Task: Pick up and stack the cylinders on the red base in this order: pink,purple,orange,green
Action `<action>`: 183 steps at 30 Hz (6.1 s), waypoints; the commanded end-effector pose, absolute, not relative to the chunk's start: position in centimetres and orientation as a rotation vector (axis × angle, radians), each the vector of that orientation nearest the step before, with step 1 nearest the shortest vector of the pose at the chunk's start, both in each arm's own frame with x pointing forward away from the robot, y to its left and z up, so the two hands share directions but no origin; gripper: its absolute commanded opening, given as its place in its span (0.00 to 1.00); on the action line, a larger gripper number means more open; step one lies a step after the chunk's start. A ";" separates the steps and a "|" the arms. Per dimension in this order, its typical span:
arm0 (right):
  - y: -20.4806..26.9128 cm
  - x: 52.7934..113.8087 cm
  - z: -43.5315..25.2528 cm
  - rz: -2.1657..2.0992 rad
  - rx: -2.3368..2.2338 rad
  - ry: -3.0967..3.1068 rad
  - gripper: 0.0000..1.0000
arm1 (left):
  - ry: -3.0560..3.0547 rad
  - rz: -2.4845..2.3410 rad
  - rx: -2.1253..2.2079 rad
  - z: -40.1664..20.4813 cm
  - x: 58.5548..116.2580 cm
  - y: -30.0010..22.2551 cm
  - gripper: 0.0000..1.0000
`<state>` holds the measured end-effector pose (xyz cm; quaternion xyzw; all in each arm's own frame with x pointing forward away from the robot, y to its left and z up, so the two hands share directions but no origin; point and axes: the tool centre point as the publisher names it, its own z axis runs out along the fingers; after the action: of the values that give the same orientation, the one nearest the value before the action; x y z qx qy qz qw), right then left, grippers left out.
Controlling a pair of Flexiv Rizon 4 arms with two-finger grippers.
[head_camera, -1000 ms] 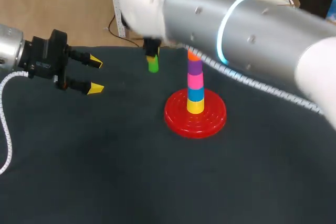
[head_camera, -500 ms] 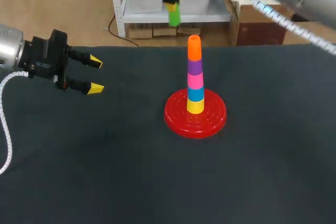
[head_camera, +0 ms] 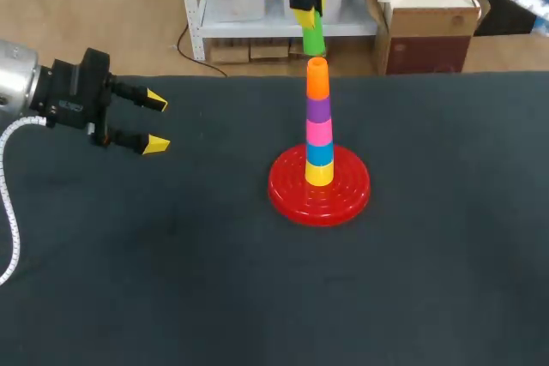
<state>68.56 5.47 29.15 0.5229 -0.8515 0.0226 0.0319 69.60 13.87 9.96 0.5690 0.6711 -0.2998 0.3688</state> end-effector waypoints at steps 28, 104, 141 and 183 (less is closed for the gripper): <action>4.7 66.9 28.2 -0.283 1.857 -2.818 0.00 | 1.720 -0.769 1.461 9.9 69.5 14.0 1.00; 3.5 67.5 27.0 -0.177 1.823 -2.681 0.00 | 1.720 -0.769 1.461 9.9 69.5 14.0 1.00; 3.3 66.4 27.0 -0.139 1.793 -2.522 0.00 | 1.720 -0.769 1.461 9.9 69.5 14.0 1.00; 4.3 67.2 26.5 -0.472 1.780 -2.355 0.00 | 1.720 -0.769 1.461 9.9 69.5 14.0 1.00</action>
<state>66.08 3.86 26.92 0.5941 -0.7904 -0.1400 0.0519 69.60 13.87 9.96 0.5690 0.6711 -0.2998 0.3688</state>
